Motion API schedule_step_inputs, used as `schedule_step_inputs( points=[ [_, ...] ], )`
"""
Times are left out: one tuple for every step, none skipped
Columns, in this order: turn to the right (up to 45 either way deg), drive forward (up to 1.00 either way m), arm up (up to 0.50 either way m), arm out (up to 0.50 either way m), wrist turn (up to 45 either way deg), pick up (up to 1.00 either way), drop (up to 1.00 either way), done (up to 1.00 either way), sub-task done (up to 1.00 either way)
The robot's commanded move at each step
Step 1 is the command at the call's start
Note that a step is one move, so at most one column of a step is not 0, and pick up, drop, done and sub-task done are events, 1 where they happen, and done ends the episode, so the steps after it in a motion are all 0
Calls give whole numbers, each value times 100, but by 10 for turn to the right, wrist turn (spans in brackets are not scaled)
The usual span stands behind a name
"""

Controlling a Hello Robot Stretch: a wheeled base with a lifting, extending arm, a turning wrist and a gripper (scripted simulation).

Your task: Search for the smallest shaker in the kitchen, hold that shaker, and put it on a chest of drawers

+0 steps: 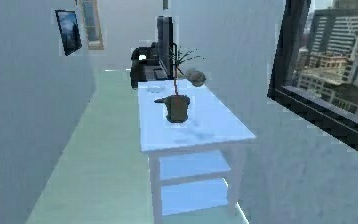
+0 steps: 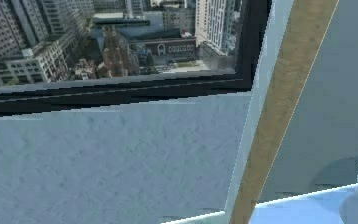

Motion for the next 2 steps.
schedule_step_inputs(
  points=[
    [-90,0,0,0,0,0,0,0,0],
    [0,55,0,0,0,0,0,0,0]
  ],
)
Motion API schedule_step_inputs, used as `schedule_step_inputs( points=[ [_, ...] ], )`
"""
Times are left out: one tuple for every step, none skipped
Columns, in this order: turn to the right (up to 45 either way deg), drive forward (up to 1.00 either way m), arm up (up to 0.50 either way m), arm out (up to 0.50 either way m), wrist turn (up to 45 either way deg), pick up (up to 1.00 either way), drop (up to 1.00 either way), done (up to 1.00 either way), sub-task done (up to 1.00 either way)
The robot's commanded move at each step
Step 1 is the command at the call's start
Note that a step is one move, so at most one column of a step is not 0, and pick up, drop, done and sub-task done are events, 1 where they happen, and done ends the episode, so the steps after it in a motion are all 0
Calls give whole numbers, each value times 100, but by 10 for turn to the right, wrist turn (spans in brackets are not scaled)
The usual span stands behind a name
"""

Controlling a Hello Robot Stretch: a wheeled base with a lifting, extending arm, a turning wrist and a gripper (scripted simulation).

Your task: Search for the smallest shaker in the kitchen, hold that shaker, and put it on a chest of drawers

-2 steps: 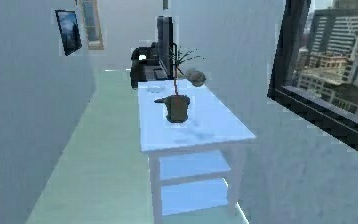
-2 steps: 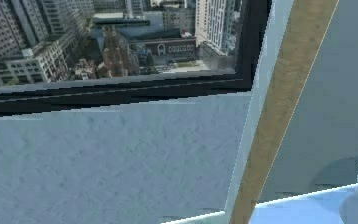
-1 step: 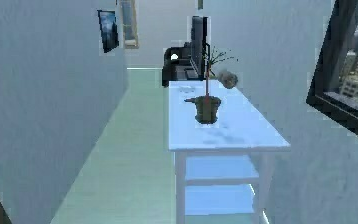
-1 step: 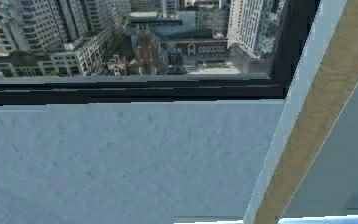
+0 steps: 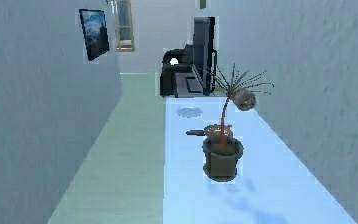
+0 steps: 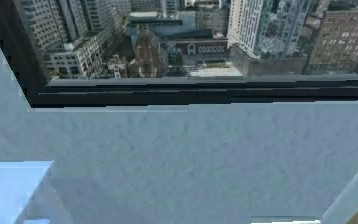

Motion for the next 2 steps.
schedule_step_inputs(
  points=[
    [-450,0,0,0,0,0,0,0,0],
    [-150,0,0,0,0,0,0,0,0]
  ],
)
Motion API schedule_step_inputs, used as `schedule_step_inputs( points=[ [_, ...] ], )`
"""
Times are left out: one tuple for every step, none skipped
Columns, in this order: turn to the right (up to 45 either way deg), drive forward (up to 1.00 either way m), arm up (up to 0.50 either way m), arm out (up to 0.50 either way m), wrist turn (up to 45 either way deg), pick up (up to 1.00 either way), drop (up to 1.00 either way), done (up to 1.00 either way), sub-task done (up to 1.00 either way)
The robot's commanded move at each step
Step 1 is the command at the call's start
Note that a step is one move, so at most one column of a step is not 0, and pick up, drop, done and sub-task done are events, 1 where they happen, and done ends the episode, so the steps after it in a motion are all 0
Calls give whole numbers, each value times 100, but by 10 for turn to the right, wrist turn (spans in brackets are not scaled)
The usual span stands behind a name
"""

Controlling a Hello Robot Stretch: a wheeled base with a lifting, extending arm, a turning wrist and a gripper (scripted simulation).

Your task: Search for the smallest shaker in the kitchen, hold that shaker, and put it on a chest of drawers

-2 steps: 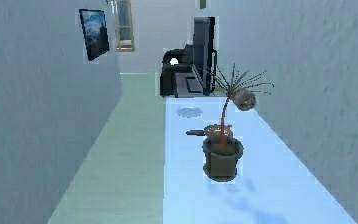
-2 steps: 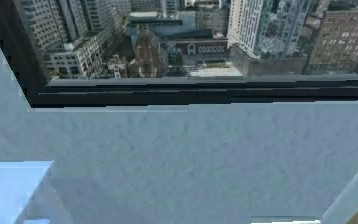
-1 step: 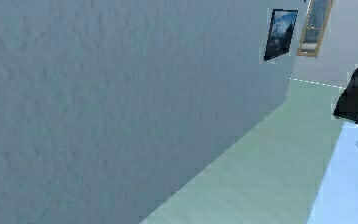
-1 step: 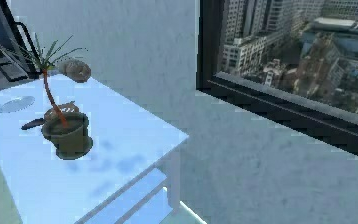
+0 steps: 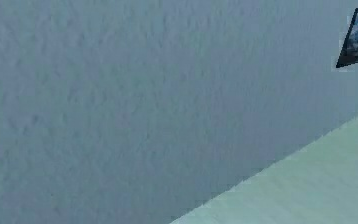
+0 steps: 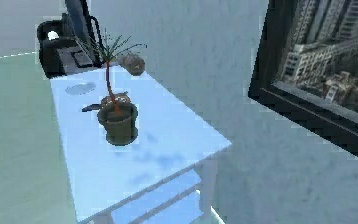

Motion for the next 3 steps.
schedule_step_inputs(
  points=[
    [0,35,0,0,0,0,0,0,0],
    [450,0,0,0,0,0,0,0,0],
    [60,0,0,0,0,0,0,0,0]
  ],
)
